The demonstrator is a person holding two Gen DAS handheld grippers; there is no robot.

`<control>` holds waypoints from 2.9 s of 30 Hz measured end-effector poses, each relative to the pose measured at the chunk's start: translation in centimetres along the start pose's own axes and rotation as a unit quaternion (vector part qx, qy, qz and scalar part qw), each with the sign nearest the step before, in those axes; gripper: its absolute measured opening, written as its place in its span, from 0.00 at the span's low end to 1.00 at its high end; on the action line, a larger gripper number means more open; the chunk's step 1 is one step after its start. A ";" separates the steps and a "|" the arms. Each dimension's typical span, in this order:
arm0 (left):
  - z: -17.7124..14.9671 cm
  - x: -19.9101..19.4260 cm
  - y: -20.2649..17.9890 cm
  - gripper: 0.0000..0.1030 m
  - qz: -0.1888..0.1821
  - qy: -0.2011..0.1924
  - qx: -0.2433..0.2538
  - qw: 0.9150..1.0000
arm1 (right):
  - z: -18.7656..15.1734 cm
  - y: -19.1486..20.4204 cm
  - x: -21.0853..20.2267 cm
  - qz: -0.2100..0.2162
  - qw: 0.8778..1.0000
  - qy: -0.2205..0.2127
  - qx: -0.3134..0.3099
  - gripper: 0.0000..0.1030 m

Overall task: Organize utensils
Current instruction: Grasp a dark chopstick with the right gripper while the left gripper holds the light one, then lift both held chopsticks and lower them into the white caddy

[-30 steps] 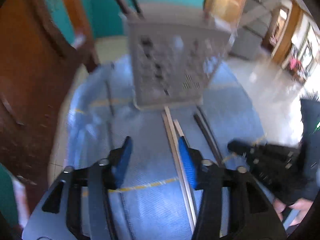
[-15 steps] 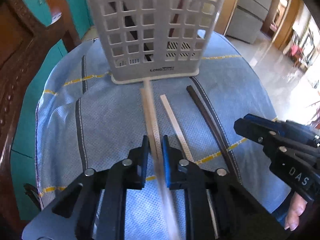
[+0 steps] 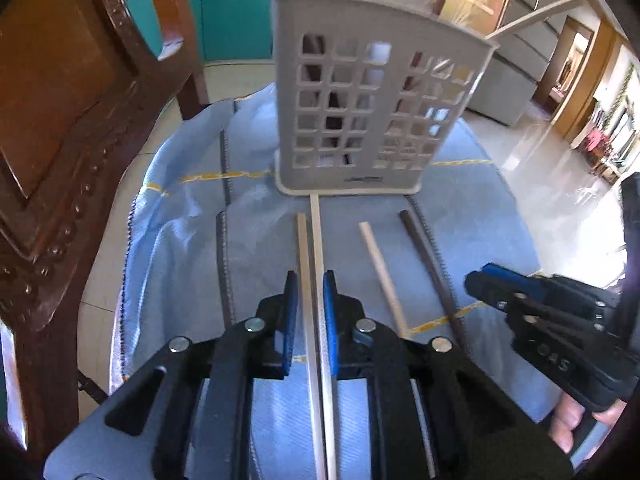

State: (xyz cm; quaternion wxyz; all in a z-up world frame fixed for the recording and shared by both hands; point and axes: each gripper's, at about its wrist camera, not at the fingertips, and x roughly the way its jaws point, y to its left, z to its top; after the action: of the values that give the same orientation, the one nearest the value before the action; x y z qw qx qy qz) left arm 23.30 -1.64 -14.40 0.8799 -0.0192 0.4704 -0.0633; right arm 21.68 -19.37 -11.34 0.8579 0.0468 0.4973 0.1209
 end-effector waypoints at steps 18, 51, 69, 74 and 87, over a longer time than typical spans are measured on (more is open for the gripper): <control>-0.6 3.7 -1.6 0.18 0.025 0.042 0.021 0.999 | 0.0 2.8 3.0 -0.083 0.994 -0.007 -0.071 0.21; 0.2 4.0 -1.4 0.07 0.038 0.030 0.032 0.998 | -0.6 5.0 2.8 -0.004 0.996 -0.018 -0.085 0.06; 3.9 -20.0 -3.3 0.07 -0.035 -0.246 0.072 0.966 | 5.8 0.4 -17.9 0.135 0.956 -0.256 -0.043 0.06; 9.3 -23.9 -2.2 0.07 -0.049 -0.309 0.036 0.949 | 11.2 -0.9 -20.6 0.179 0.936 -0.303 0.008 0.06; 15.8 -16.9 0.5 0.07 0.006 -0.335 -0.050 0.941 | 13.3 1.0 -15.3 0.061 0.942 -0.331 -0.015 0.06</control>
State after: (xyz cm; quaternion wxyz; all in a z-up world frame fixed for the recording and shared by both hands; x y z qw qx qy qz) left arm 27.18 0.66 8.30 0.9850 -0.0804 0.1510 -0.0242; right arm 25.73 -21.75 8.44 0.9656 0.1017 0.1797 0.1579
